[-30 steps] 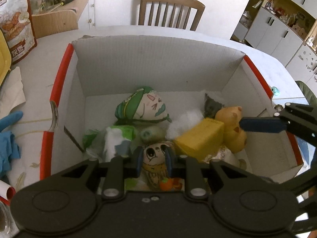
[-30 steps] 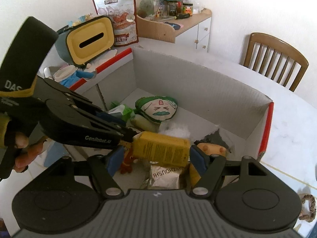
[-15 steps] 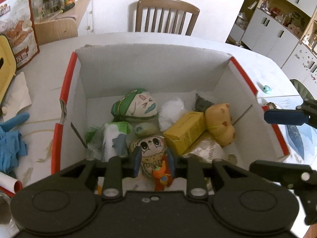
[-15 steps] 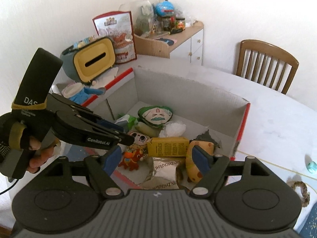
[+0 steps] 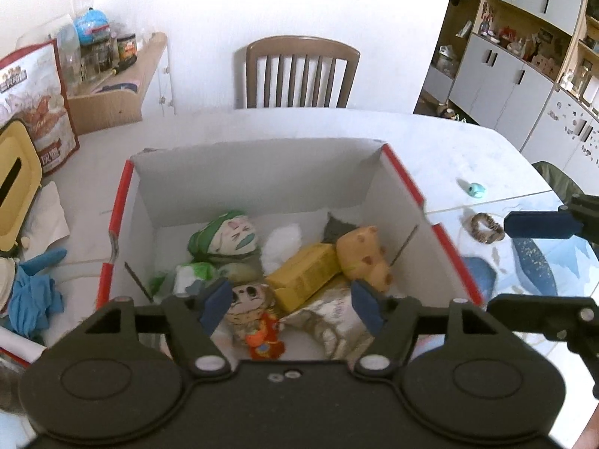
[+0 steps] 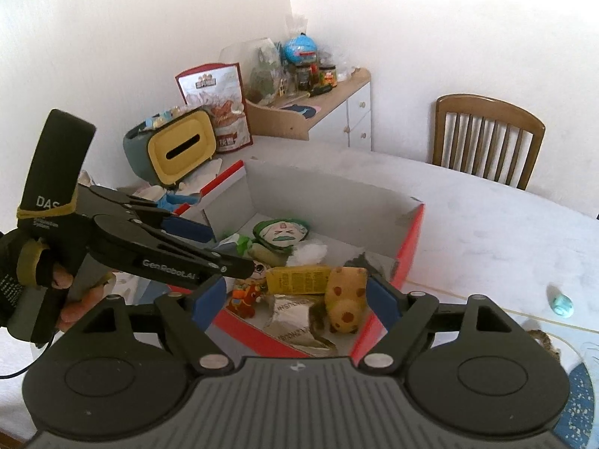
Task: Organize objects
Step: 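Open the left tool releasing the tube while the right tool releases the yellow box, then move both tools back from the box to the bracelet and teal toy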
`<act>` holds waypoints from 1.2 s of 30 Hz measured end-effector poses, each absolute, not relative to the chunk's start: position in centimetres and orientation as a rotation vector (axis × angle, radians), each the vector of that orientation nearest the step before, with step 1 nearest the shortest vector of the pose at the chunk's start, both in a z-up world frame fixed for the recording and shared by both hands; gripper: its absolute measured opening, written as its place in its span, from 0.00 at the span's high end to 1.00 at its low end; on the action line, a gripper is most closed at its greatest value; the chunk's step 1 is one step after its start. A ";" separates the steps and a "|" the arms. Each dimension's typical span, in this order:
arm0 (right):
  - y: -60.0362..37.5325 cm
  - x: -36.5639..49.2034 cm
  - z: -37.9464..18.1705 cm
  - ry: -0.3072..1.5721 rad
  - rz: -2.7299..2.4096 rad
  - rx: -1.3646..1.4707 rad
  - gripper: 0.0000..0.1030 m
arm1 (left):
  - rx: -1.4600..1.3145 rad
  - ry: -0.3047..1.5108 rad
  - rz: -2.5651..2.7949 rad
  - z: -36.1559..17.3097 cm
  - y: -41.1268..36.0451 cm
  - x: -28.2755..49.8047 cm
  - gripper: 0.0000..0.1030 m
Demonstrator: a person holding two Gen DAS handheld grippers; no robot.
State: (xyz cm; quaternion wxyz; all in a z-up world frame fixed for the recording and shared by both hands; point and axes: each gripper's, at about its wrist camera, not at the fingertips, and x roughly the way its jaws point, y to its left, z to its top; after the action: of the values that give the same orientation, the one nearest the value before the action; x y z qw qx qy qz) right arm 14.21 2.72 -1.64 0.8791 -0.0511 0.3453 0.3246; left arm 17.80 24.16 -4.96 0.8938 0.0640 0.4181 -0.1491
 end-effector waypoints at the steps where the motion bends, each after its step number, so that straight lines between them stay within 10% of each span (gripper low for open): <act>1: 2.0 14.1 -1.5 0.717 0.680 -0.100 0.20 | 0.135 0.858 -0.308 -4.7 23.6 17.5 0.29; 36: -25.3 17.4 -3.8 0.727 0.503 -0.043 0.19 | 0.188 0.801 -0.414 -6.3 0.4 14.4 0.01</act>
State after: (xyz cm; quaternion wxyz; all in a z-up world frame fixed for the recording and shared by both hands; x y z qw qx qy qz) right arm 17.38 -25.26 -3.80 0.9036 -0.0207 0.3519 0.2435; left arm 14.41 0.36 -6.29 0.8957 0.0909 0.3867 -0.1998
